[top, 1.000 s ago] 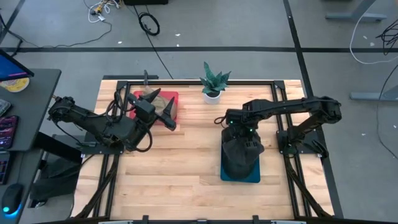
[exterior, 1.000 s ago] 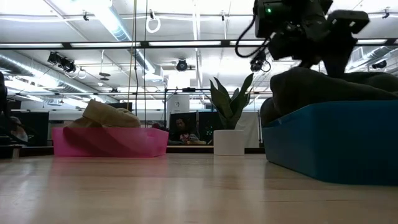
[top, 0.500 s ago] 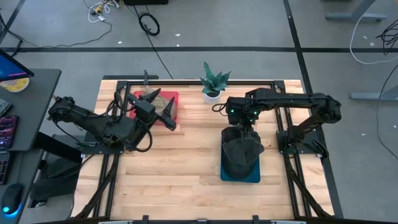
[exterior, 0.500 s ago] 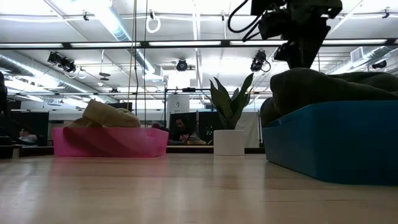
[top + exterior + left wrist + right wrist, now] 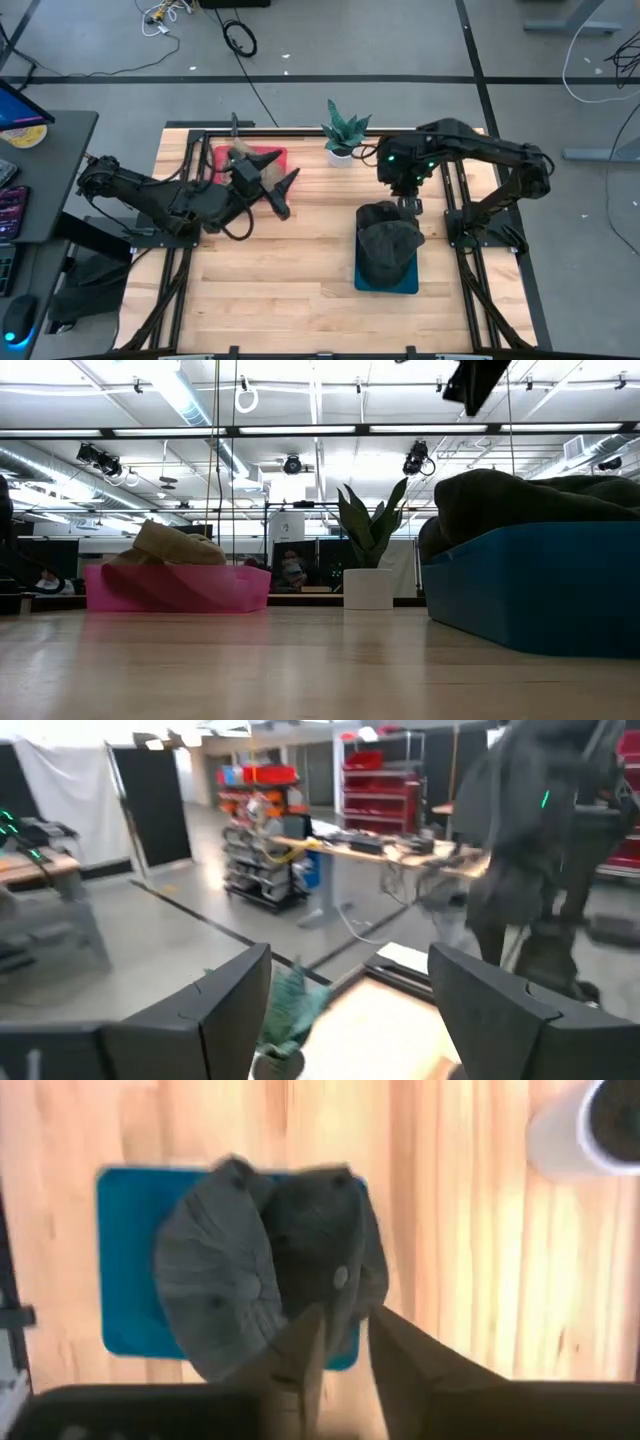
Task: Pick & Place hat
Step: Return to Home Position
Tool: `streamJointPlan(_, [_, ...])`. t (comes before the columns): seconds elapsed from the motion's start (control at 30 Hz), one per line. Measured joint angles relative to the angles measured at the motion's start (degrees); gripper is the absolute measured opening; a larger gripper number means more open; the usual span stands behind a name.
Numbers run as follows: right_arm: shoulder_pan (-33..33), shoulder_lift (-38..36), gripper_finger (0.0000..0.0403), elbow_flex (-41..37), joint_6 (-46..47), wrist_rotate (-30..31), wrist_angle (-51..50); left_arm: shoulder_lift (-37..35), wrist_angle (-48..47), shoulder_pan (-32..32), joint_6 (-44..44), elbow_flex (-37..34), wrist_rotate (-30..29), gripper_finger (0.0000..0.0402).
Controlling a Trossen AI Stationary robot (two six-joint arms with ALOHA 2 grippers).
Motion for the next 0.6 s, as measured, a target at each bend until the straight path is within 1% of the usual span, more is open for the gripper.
streamJointPlan(0.03, [0.1, -0.8, 0.0069, 0.6, 0.2, -0.7, 0.0, 0.0, -1.1, 0.4, -1.5, 0.0, 1.2, 0.0275])
streamJointPlan(0.1, [0.1, -2.6, 0.0043, 1.6, 0.3, -3.9, -0.1, 0.0, -3.2, 1.2, -4.1, 0.0, 4.5, 0.0275])
streamJointPlan(0.17, [0.1, -4.7, 0.0016, 1.7, 0.9, -6.6, -0.2, 0.0, -5.1, 2.0, -6.7, 0.0, 8.9, 0.0275])
streamJointPlan(0.2, [0.1, -5.7, 0.0008, 1.7, 1.5, -7.2, -0.1, 0.0, -6.0, 2.5, -7.9, 0.0, 11.5, 0.0274])
streamJointPlan(0.33, [0.1, -9.4, 0.001, 1.7, 2.6, -7.7, 0.3, 0.0, -8.8, 4.9, -11.3, 0.0, 24.1, 0.026])
streamJointPlan(0.43, [0.1, -11.6, 0.0004, 1.7, 2.6, -7.6, 1.3, 0.0, -9.8, 7.0, -12.6, 0.0, 33.3, 0.0231])
streamJointPlan(0.5, [0.1, -12.5, 0.0003, 1.7, 3.1, -7.2, 2.6, 0.0, -10.1, 8.2, -12.7, 0.0, 40.3, 0.0201])
streamJointPlan(0.53, [0.1, -12.9, 0.0005, 1.7, 3.5, -6.5, 3.2, 0.0, -10.1, 8.6, -12.7, 0.0, 42.1, 0.0183])
streamJointPlan(0.6, [0.1, -13.3, 0.0011, 1.7, 4.7, -5.3, 3.9, 0.0, -10.4, 8.9, -12.8, 0.0, 41.9, 0.0145])
